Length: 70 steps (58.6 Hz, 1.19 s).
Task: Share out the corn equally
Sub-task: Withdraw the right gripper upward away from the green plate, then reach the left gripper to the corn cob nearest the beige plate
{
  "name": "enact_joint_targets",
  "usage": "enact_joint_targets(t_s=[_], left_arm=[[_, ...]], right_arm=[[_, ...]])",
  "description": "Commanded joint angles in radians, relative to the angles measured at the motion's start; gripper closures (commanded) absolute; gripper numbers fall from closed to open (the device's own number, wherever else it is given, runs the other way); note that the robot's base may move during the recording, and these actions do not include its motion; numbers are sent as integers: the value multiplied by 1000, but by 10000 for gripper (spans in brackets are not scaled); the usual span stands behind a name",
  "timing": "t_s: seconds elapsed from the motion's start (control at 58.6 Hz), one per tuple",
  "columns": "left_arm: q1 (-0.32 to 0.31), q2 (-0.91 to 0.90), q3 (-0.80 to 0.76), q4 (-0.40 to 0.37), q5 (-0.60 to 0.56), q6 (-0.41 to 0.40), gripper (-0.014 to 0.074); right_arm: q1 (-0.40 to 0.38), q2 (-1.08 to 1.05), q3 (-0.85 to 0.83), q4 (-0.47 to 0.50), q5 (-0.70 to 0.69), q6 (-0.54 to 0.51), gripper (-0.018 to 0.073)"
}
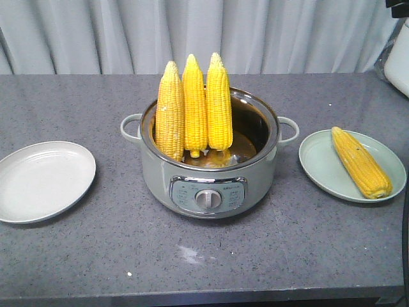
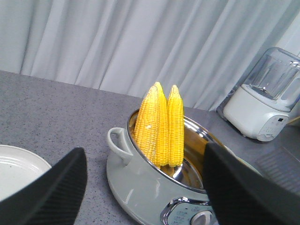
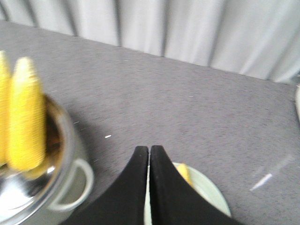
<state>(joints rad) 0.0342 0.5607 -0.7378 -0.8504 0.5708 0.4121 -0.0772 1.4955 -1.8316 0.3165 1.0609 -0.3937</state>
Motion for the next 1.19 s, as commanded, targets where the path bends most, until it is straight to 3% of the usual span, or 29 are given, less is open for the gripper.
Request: enact_joint_targets(t_s=[0.0, 0.085, 0.222, 0.46, 0.597, 0.784, 0.938, 1.176], left_arm=[[1, 15, -35, -32, -53, 5, 101], [1, 38, -53, -51, -50, 27, 101], [1, 129, -135, -144, -24, 155, 105], [1, 399, -383, -278, 106, 361, 138], [-5, 573, -567, -330, 190, 434, 150], [-36, 821, -861, -337, 271, 438, 142], [-80, 989, -1058, -342, 271, 401, 95], [-167, 1199, -1210, -346, 270, 334, 6]], right_arm=[[-5, -91, -24, 96, 38, -64, 569], [-5, -145, -24, 173, 119, -107, 569], [-5, -218, -24, 236, 224, -132, 568], [-5, -373, 147, 235, 212, -144, 565], [-5, -468, 304, 234, 165, -160, 565], [-5, -570, 478, 235, 66, -167, 565], [-5, -619, 518, 232, 41, -182, 565], [-5, -643, 520, 234, 43, -182, 565]])
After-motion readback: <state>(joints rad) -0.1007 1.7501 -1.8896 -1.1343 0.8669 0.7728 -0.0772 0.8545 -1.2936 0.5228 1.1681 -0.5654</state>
